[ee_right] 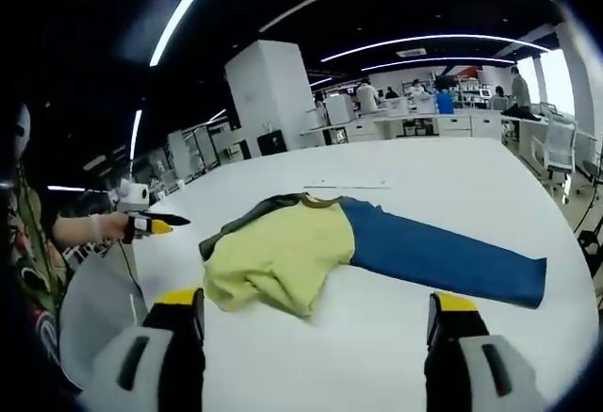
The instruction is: Fold the garment on the visible template until the final outline fits inside the template.
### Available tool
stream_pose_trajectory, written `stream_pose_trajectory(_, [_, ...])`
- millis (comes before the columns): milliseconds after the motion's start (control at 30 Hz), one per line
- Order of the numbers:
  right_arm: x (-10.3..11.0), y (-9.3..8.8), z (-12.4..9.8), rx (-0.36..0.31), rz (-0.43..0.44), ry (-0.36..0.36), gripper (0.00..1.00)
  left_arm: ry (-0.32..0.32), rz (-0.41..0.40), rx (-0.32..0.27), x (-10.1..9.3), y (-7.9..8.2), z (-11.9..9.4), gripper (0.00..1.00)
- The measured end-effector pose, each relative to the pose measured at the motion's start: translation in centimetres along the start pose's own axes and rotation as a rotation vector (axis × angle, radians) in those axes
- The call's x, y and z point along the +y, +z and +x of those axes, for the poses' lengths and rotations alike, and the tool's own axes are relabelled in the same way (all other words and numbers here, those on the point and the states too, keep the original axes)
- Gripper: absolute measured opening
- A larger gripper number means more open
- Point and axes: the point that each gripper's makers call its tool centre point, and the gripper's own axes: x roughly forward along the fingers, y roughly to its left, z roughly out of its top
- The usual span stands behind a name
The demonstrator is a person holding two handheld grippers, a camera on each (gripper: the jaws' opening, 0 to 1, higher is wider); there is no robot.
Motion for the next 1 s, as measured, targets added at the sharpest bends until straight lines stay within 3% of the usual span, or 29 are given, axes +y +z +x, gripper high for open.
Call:
stream_pose_trajectory(233, [0.2, 0.2, -0.2, -0.002, 0.004, 0.002, 1.00, -0.011, -0.015, 0.038, 0.2, -1.6, 1.4, 0.65])
stream_pose_trajectory(500, [-0.1, -0.1, -0.5, 0.006, 0.016, -0.009, 0.99, -0.024, -0.049, 0.109, 0.2, -4.0, 3.2, 0.49])
stream_pose_trajectory(733, [0.1, -0.7, -0.3, 0.025, 0.016, -0.007, 0.99, -0.011, -0.124, 0.126, 0.6, -4.8, 4.2, 0.32])
stream_pose_trajectory(833, [0.2, -0.8, -0.3, 0.027, 0.015, -0.006, 0.99, -0.009, -0.132, 0.133, 0.7, -4.9, 4.3, 0.24])
stream_pose_trajectory(933, [0.2, -0.9, -0.2, 0.032, 0.015, -0.009, 0.99, -0.014, -0.141, 0.108, 0.8, -4.1, 4.2, 0.01])
stream_pose_trajectory(1000, [0.2, -1.0, -0.1, 0.032, 0.017, -0.007, 0.98, -0.031, -0.151, 0.085, 0.6, -3.1, 4.4, 0.00])
